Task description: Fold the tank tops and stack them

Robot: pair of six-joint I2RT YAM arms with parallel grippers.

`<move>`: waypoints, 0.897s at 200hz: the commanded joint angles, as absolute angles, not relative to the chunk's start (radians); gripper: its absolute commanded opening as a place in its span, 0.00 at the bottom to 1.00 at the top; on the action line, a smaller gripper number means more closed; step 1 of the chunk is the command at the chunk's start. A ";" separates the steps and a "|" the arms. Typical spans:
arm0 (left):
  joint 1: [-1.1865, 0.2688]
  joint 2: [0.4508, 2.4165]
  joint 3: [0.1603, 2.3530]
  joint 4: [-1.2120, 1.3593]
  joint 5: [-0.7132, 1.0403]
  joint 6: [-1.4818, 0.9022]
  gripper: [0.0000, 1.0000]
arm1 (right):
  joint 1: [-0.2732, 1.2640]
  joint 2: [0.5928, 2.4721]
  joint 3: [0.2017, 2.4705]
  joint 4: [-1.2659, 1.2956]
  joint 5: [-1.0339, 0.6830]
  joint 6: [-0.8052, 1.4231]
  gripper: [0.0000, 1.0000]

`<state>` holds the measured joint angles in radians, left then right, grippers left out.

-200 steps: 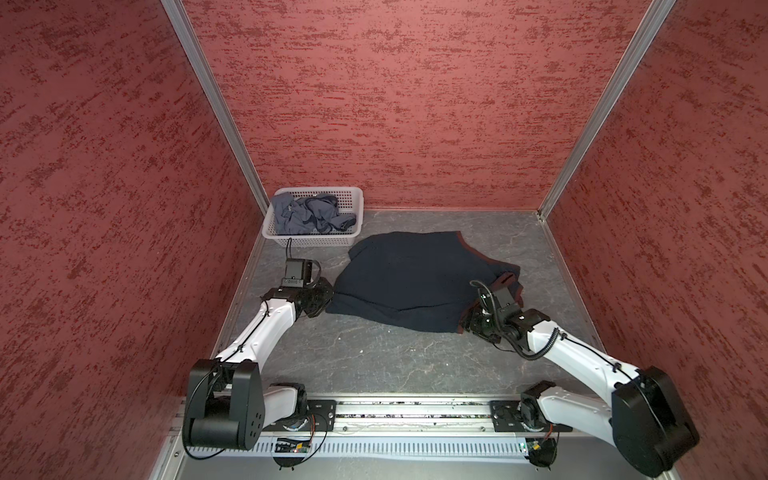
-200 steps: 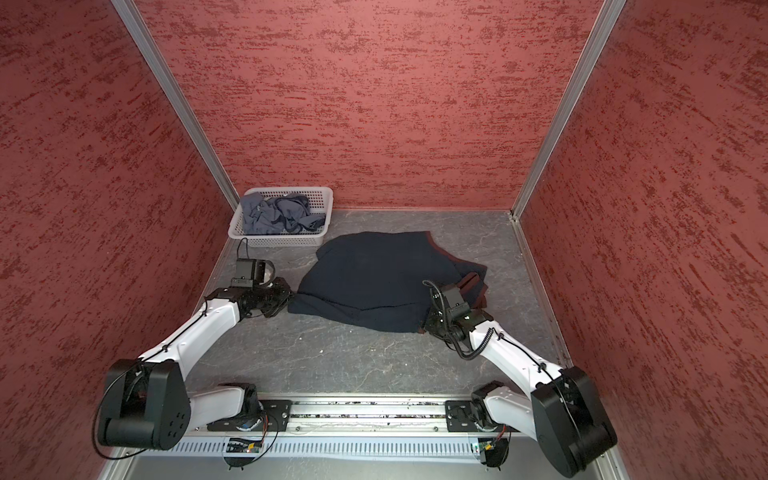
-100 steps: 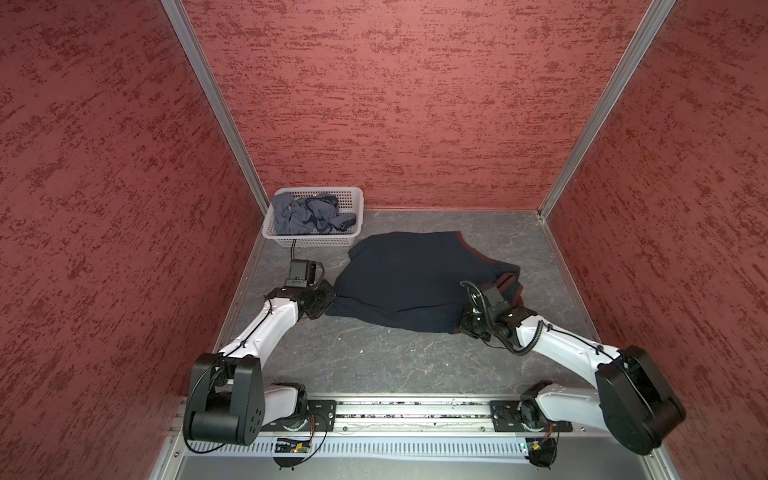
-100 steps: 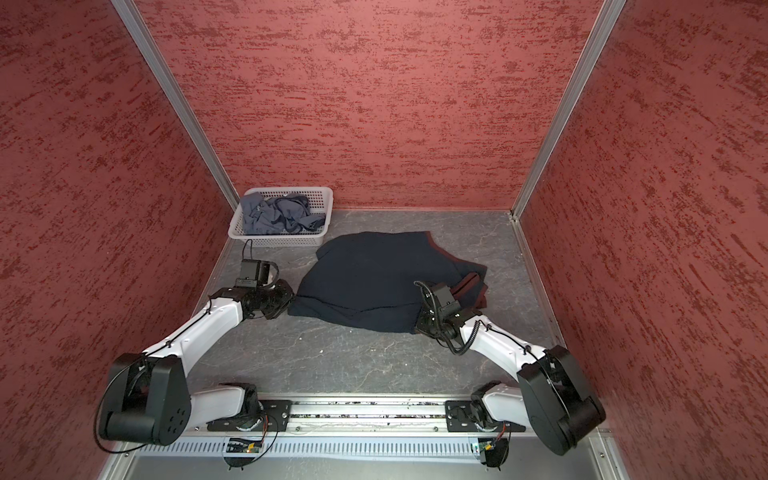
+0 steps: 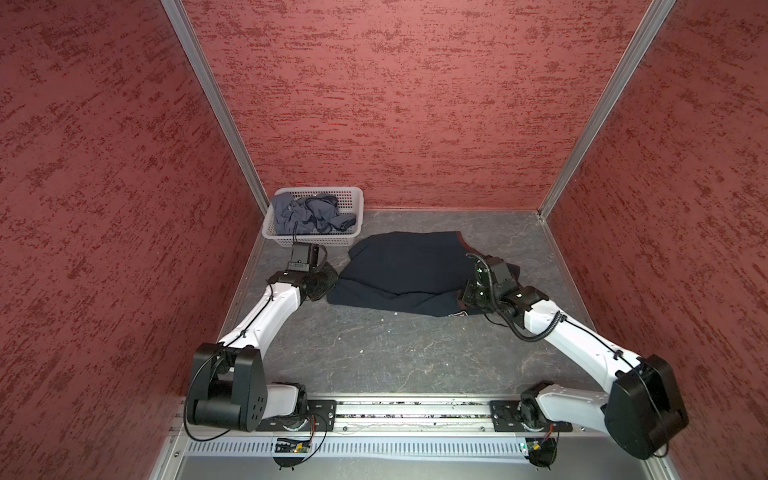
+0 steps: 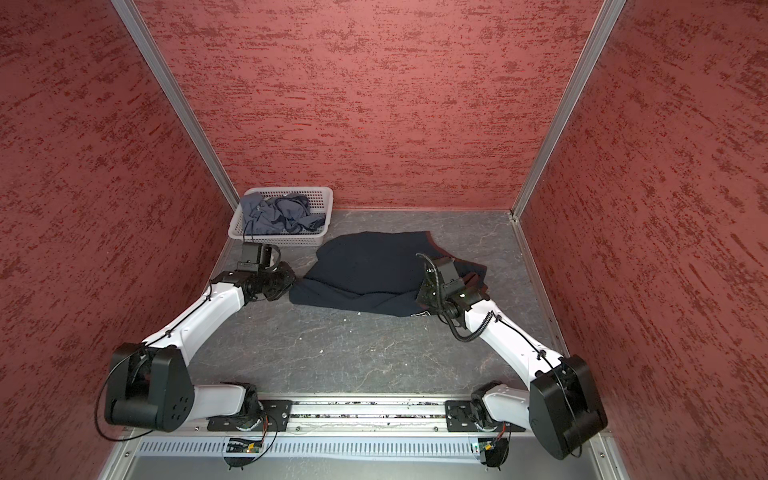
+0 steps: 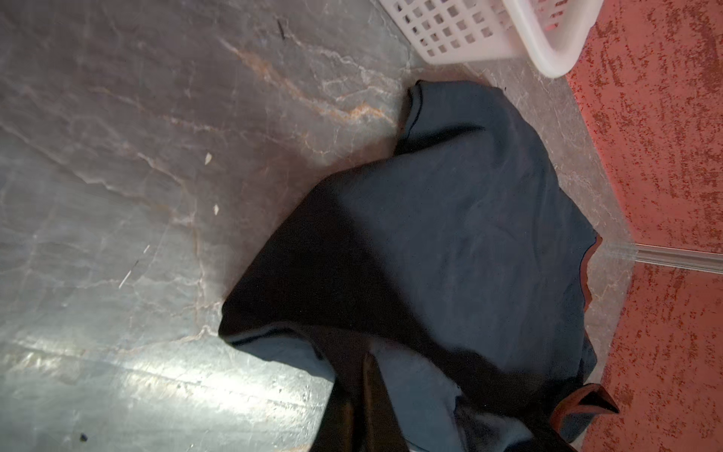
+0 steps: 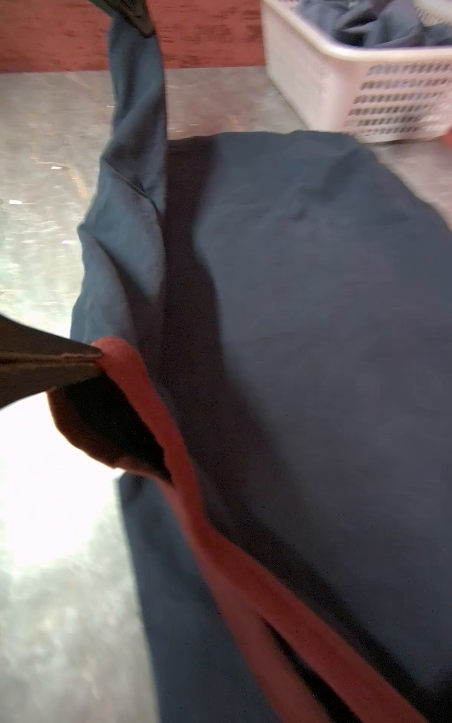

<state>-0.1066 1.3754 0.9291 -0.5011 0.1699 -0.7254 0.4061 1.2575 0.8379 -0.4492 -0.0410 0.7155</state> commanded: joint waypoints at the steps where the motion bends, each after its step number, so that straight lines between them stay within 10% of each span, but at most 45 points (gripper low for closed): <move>1: -0.110 1.443 0.979 -0.530 0.124 -0.700 0.10 | 0.350 1.307 0.867 -0.424 -0.002 0.653 0.00; 104: -0.113 1.668 1.139 -0.576 0.114 -0.655 0.09 | 0.293 1.548 0.972 -0.319 -0.012 0.575 0.00; 179: -0.125 1.252 0.867 -0.572 0.087 -0.718 0.06 | 0.323 1.235 0.832 -0.495 -0.079 0.616 0.00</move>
